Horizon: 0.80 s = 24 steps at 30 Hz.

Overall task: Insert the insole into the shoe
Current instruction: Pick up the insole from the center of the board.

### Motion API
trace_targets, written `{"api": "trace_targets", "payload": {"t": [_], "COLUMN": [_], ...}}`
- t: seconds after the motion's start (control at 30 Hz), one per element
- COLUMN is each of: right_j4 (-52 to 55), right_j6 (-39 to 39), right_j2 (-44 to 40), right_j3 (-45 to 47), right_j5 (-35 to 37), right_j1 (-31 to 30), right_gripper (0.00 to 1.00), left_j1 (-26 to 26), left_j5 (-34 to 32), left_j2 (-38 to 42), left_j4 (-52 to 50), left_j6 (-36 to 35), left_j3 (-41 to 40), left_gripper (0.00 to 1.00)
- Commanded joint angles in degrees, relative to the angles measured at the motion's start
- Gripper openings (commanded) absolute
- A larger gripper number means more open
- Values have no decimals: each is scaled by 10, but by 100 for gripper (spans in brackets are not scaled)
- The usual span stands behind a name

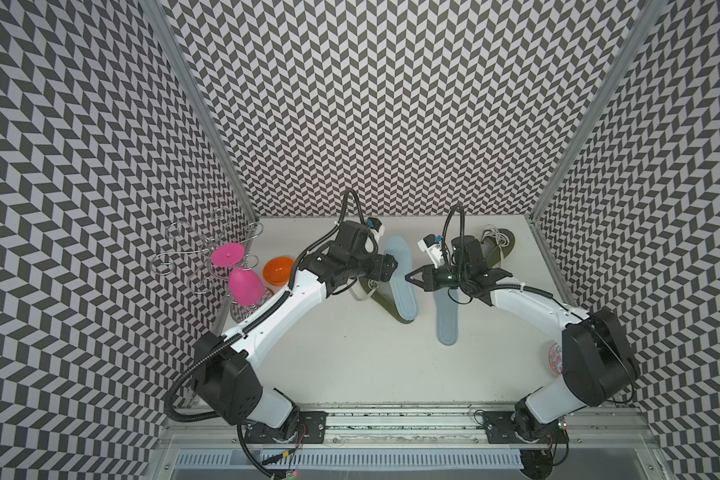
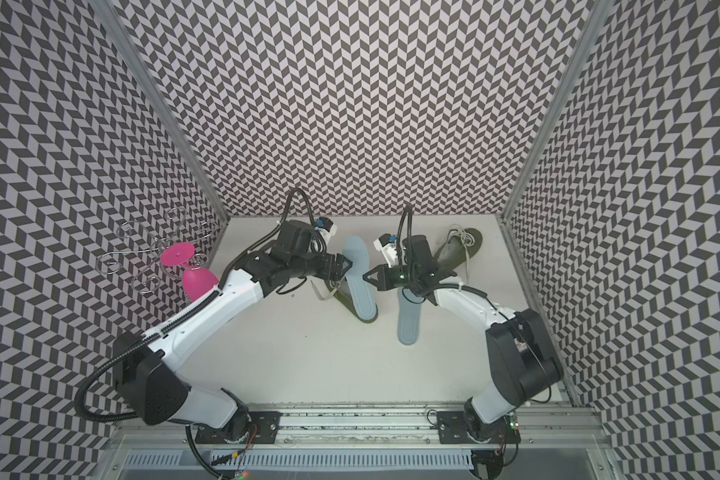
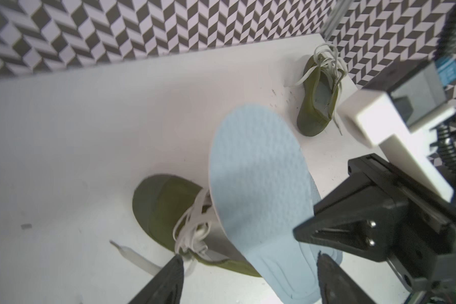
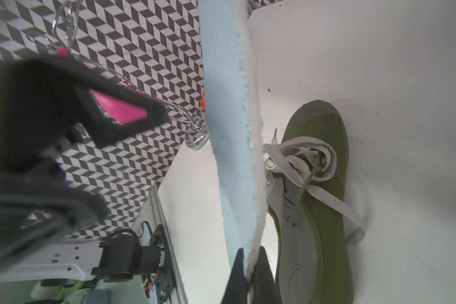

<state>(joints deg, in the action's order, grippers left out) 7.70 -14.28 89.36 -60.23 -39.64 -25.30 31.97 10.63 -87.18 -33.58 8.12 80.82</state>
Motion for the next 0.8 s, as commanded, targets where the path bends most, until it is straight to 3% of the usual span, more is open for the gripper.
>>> {"api": "trace_targets", "payload": {"t": [0.0, 0.07, 0.37, 0.77], "right_j4": [50, 63, 89, 143], "right_j6": [107, 140, 224, 299], "right_j2": [-24, -23, -19, 18], "right_j3": [-8, -7, -2, -59], "right_j5": [18, 11, 4, -8], "right_j1": [1, 1, -1, -5], "right_gripper": [0, 0, 0, 0], "left_j1": [-7, -15, -42, -40], "left_j5": [59, 55, 155, 197], "left_j2": [-33, -46, -104, -104], "left_j4": [-81, -82, -133, -125], "left_j6": [-180, -215, -302, -319], "left_j3": [57, 67, 121, 105], "left_gripper": [80, 79, 74, 68]}}
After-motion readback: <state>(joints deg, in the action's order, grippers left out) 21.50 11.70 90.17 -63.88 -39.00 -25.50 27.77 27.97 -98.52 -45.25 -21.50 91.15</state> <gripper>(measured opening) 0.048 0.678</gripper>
